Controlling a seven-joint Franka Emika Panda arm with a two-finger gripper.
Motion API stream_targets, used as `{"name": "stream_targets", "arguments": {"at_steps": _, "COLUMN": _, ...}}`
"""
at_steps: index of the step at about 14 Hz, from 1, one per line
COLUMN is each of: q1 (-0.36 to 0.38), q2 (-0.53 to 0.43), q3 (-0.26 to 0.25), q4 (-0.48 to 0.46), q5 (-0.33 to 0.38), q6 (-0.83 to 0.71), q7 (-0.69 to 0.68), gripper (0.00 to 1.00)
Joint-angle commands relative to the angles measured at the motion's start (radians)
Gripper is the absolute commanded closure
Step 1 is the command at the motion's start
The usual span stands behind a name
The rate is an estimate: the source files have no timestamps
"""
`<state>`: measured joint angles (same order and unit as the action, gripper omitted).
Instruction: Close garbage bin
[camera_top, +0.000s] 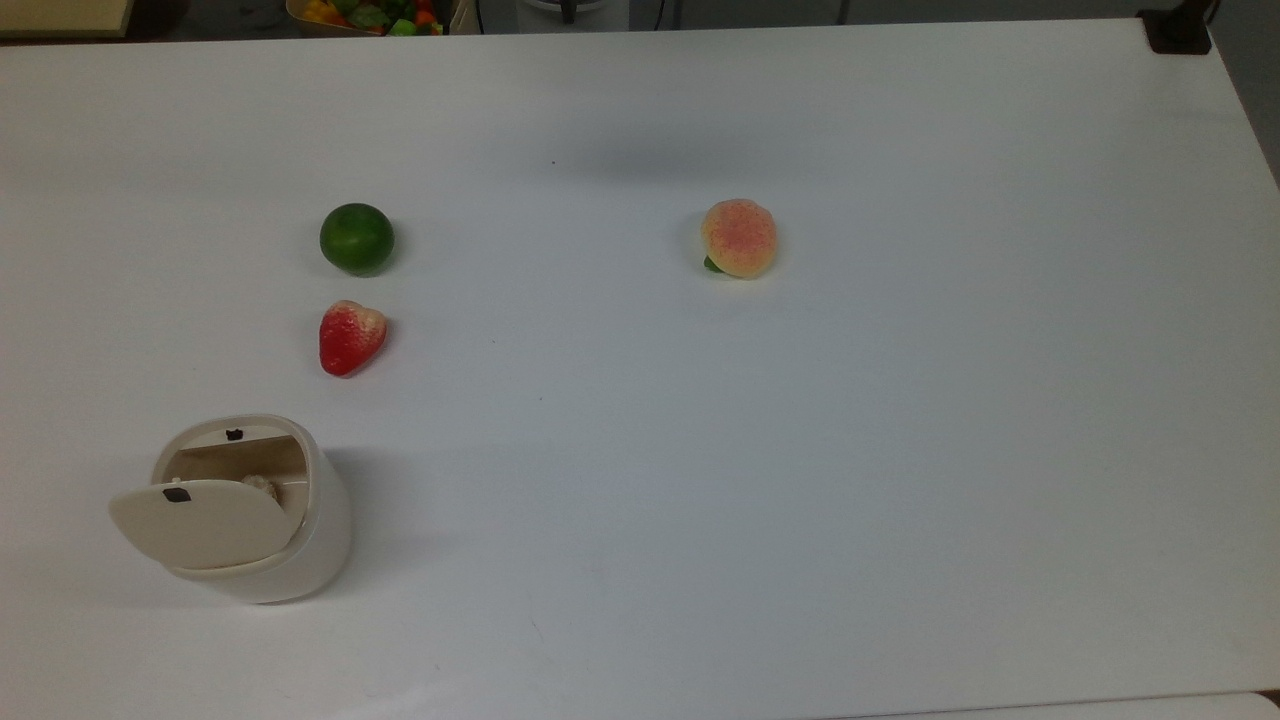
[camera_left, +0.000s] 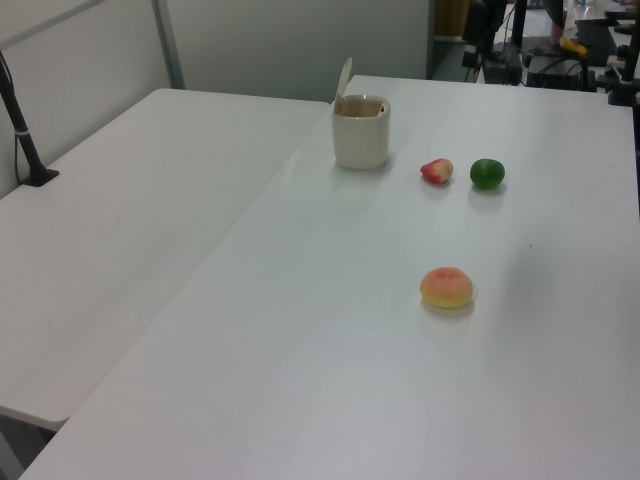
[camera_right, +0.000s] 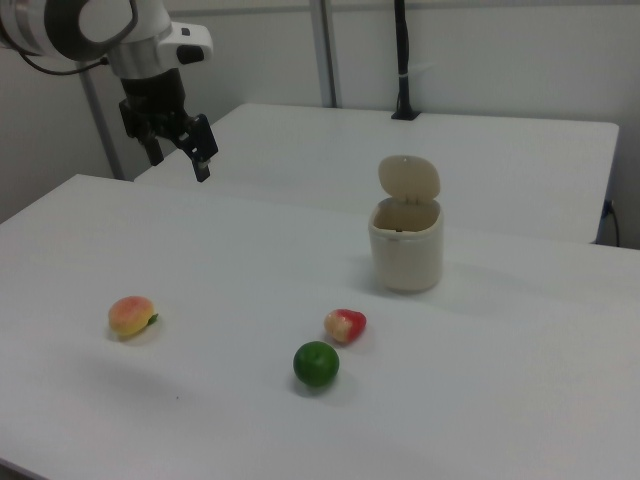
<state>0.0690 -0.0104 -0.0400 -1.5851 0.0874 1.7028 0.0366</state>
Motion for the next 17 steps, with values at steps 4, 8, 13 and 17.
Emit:
{"name": "stream_targets", "arguments": {"at_steps": 4, "q1": 0.017, "q2": -0.016, "q3": -0.018, "q4": -0.019, "q5": -0.008, "q6": 0.035, "q7": -0.121, "gripper": 0.46}}
{"name": "stream_targets", "arguments": {"at_steps": 8, "q1": 0.014, "q2": -0.014, "q3": -0.018, "q4": -0.019, "q5": 0.002, "q6": 0.035, "q7": -0.136, "gripper": 1.00}}
{"name": "stream_targets", "arguments": {"at_steps": 13, "q1": 0.011, "q2": 0.024, "q3": -0.018, "q4": -0.019, "q5": 0.003, "q6": 0.089, "q7": -0.127, "gripper": 1.00}}
{"name": "stream_targets", "arguments": {"at_steps": 17, "q1": 0.005, "q2": 0.067, "q3": -0.020, "q4": -0.016, "q5": -0.001, "q6": 0.265, "q7": -0.087, "gripper": 1.00}}
